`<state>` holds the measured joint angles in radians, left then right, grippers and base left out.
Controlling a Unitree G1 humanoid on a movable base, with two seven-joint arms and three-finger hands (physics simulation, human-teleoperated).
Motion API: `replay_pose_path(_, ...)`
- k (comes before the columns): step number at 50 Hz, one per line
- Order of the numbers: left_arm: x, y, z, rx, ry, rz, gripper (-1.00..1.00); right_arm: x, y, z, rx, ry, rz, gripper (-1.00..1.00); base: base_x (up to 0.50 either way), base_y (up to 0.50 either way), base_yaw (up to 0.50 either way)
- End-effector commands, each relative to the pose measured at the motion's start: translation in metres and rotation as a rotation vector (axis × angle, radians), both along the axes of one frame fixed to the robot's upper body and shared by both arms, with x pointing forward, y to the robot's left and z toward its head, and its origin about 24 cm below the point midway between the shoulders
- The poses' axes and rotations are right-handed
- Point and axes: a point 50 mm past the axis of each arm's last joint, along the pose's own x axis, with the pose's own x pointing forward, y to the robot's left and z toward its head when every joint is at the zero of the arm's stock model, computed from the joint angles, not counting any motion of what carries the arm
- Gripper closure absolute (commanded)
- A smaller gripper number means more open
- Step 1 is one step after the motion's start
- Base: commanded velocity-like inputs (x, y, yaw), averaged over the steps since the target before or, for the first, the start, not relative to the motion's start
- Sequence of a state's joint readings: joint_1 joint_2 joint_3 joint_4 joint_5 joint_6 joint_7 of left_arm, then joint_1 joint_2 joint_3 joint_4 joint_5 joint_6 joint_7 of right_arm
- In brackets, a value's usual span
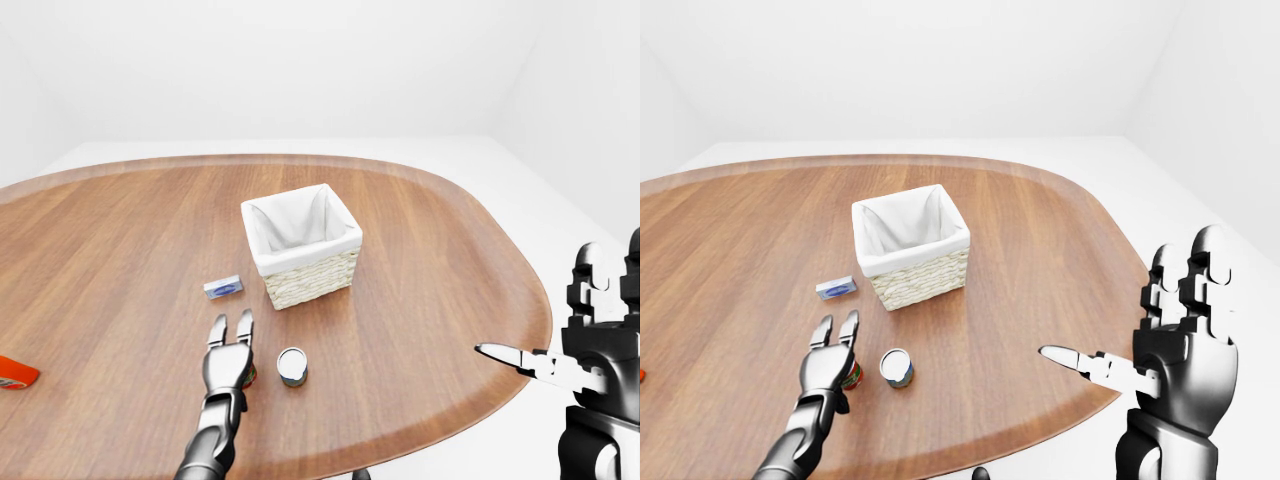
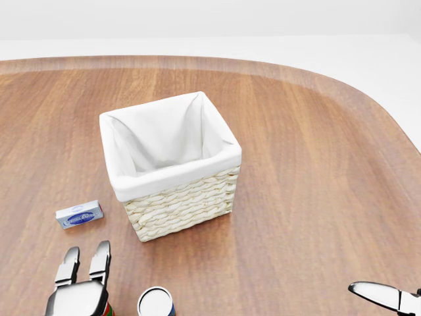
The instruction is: Pick up the tomato sauce, and put it in the basket.
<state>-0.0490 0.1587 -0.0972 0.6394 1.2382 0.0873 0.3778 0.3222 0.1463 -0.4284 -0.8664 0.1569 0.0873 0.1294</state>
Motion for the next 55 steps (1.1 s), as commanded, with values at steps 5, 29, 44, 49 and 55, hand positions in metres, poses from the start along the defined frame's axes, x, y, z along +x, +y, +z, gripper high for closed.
replay_pose_path(5, 0.001, 0.000, -0.006, 0.008, 0.018, -0.001, -1.00, 0.000, 0.000, 0.001, -0.002, -0.004, 0.000, -1.00, 0.00, 0.00, 0.00)
replay_pose_path(29, -0.005, -0.002, -0.010, 0.011, 0.045, -0.016, 1.00, -0.002, -0.001, 0.001, 0.001, -0.005, -0.003, -1.00, 0.00, 0.00, 0.00)
replay_pose_path(44, -0.003, -0.002, -0.008, 0.005, 0.031, -0.009, 1.00, 0.000, -0.001, -0.001, 0.004, 0.004, -0.001, -1.00, 0.00, 0.00, 0.00)
replay_pose_path(49, 0.014, 0.000, 0.028, -0.110, -0.143, 0.064, 1.00, 0.000, -0.001, -0.001, 0.004, 0.003, -0.002, -1.00, 0.00, 0.00, 0.00)
replay_pose_path(55, 0.031, 0.008, 0.093, -0.191, -0.490, 0.120, 1.00, 0.000, -0.001, -0.002, 0.005, 0.006, 0.000, -1.00, 0.00, 0.00, 0.00)
